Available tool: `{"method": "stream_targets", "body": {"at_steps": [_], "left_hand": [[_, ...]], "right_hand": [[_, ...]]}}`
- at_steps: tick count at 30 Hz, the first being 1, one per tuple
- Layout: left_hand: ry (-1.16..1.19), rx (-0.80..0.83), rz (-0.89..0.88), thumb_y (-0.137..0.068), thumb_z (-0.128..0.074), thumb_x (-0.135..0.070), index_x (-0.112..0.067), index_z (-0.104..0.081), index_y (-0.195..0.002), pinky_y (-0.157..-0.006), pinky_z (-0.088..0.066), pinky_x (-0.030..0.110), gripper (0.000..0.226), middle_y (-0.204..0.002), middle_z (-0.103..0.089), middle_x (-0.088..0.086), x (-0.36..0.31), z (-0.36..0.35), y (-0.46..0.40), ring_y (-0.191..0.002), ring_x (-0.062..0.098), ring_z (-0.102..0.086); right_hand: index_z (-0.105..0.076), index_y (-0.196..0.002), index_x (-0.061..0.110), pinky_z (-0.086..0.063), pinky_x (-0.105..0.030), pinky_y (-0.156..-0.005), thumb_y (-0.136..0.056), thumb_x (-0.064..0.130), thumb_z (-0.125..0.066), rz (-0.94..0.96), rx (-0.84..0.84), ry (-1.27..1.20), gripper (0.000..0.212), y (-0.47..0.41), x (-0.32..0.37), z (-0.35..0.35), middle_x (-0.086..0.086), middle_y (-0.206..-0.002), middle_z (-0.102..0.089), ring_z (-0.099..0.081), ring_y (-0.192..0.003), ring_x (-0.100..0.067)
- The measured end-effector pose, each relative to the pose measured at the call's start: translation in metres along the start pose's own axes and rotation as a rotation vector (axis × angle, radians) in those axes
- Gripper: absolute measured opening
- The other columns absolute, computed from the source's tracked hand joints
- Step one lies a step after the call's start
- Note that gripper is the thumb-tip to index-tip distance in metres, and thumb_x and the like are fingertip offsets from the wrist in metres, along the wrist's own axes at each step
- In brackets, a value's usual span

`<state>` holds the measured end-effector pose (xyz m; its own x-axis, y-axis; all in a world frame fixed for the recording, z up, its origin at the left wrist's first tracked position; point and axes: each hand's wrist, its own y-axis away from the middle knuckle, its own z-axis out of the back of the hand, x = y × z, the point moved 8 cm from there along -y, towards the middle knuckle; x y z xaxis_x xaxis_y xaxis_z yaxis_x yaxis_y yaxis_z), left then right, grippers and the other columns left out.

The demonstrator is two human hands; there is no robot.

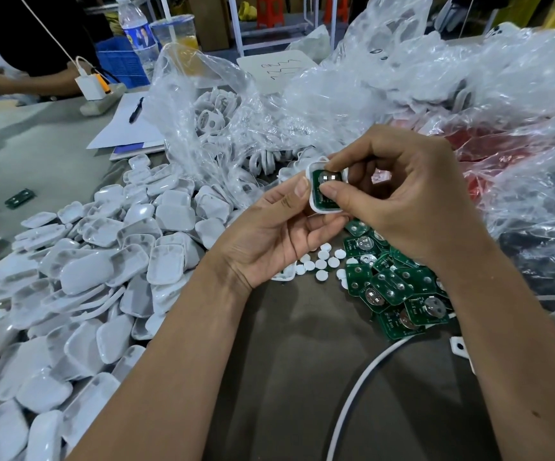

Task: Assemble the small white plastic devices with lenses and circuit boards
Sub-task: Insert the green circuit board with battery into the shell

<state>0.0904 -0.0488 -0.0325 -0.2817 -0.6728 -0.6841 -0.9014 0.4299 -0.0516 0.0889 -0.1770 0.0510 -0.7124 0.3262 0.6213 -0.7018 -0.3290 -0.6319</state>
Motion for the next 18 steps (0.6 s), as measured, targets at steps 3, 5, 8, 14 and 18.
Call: {"method": "stream_targets", "body": {"at_steps": [3,5,8,14,18], "left_hand": [[0.035,0.029,0.002,-0.076,-0.084,-0.009,0.001,-0.063,-0.127,-0.081,-0.063,0.037,0.056,-0.111,-0.072,0.021,-0.0007,-0.0024,0.0001,-0.093,0.031,-0.075],[0.038,0.059,0.002,-0.074,-0.087,-0.010,-0.003,-0.069,-0.125,-0.083,-0.063,0.037,0.054,-0.113,-0.072,0.021,-0.0013,-0.0047,0.0006,-0.096,0.032,-0.075],[0.021,0.083,0.006,-0.076,-0.086,-0.012,-0.007,-0.072,-0.124,-0.084,-0.063,0.036,0.050,-0.117,-0.072,0.022,-0.0022,-0.0072,0.0014,-0.098,0.033,-0.075],[0.062,0.052,0.002,-0.079,-0.082,-0.011,0.001,-0.058,-0.131,-0.083,-0.063,0.037,0.058,-0.115,-0.070,0.024,-0.0009,-0.0045,-0.0003,-0.096,0.036,-0.075],[0.060,0.050,-0.003,-0.079,-0.082,-0.011,0.000,-0.058,-0.132,-0.085,-0.063,0.038,0.059,-0.117,-0.070,0.023,-0.0012,-0.0026,-0.0012,-0.099,0.036,-0.074]], "right_hand": [[-0.073,-0.097,0.012,-0.052,-0.024,-0.057,-0.082,0.022,-0.087,-0.024,-0.007,-0.063,0.022,-0.0003,-0.0020,0.0002,0.001,-0.077,-0.066,-0.062,-0.065,-0.017],[-0.069,-0.095,0.014,-0.058,-0.036,-0.058,-0.080,0.021,-0.089,-0.040,-0.011,-0.123,0.026,-0.0006,-0.0031,0.0007,-0.001,-0.078,-0.065,-0.065,-0.068,-0.023],[-0.067,-0.093,0.017,-0.061,-0.055,-0.068,-0.077,0.025,-0.088,-0.044,-0.028,-0.213,0.027,-0.0009,-0.0031,0.0023,-0.003,-0.080,-0.065,-0.072,-0.085,-0.038],[-0.076,-0.097,0.009,-0.059,-0.029,-0.061,-0.082,0.016,-0.088,-0.061,-0.039,-0.133,0.021,0.0007,-0.0073,0.0014,-0.005,-0.082,-0.070,-0.065,-0.072,-0.025],[-0.078,-0.097,0.010,-0.060,-0.031,-0.066,-0.082,0.013,-0.088,-0.068,-0.034,-0.117,0.018,0.0003,-0.0085,-0.0005,-0.009,-0.090,-0.075,-0.066,-0.075,-0.023]]}}
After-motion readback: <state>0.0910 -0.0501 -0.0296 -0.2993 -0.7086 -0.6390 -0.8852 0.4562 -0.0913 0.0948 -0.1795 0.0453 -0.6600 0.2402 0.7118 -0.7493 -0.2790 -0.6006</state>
